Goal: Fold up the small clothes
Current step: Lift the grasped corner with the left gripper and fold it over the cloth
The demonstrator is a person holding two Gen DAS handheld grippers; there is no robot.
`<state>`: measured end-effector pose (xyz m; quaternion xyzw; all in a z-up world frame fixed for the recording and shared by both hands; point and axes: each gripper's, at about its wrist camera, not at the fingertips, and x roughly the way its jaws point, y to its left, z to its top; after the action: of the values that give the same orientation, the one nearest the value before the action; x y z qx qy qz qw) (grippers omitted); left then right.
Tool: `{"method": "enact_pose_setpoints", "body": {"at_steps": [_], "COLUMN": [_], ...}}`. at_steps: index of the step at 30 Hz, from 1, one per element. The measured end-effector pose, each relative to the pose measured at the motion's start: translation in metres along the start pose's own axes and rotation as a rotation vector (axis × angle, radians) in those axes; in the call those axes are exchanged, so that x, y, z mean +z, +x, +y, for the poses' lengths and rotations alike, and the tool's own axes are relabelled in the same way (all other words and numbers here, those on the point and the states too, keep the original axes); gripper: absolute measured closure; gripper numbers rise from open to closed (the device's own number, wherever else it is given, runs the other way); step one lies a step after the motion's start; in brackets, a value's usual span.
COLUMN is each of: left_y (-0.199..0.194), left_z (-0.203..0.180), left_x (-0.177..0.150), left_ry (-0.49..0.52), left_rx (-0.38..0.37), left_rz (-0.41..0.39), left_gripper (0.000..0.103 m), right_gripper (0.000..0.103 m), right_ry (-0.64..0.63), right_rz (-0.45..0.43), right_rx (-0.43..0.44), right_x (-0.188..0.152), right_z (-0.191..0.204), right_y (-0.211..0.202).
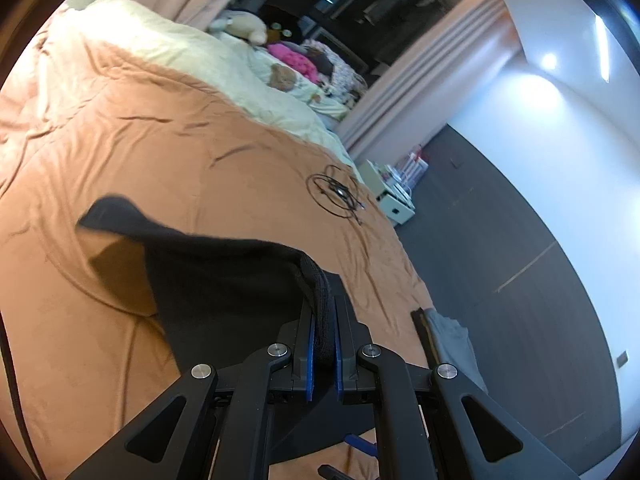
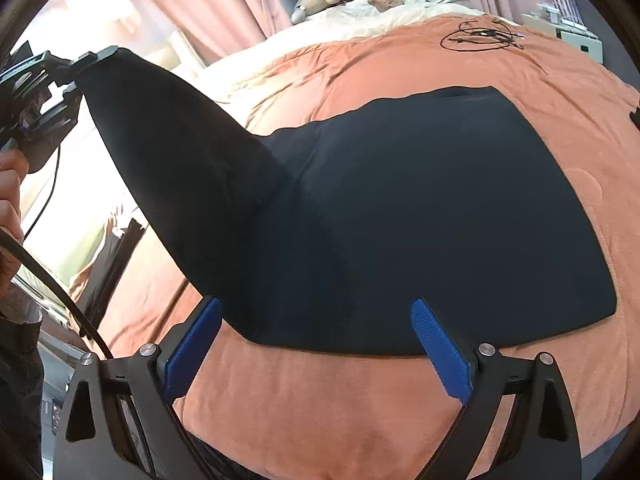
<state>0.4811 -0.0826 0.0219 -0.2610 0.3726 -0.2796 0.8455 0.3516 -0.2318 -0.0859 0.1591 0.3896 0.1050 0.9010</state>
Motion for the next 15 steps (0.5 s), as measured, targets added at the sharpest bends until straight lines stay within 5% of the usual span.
{"method": "enact_pose_setpoints", "body": {"at_steps": [15], "left_y": [0.091], "left_z": [-0.09], "left_x": [-0.022], "left_ry": [0.139], "left_rx": [-0.096], "left_rz": [0.163], "left_gripper": [0.096], "right_gripper": [0.008], "right_ry": [0.109], "right_rz": [-0.056], "right_rx": [-0.062], "right_x": [-0.013], "right_z": [-0.083], "right_y": [-0.067]}}
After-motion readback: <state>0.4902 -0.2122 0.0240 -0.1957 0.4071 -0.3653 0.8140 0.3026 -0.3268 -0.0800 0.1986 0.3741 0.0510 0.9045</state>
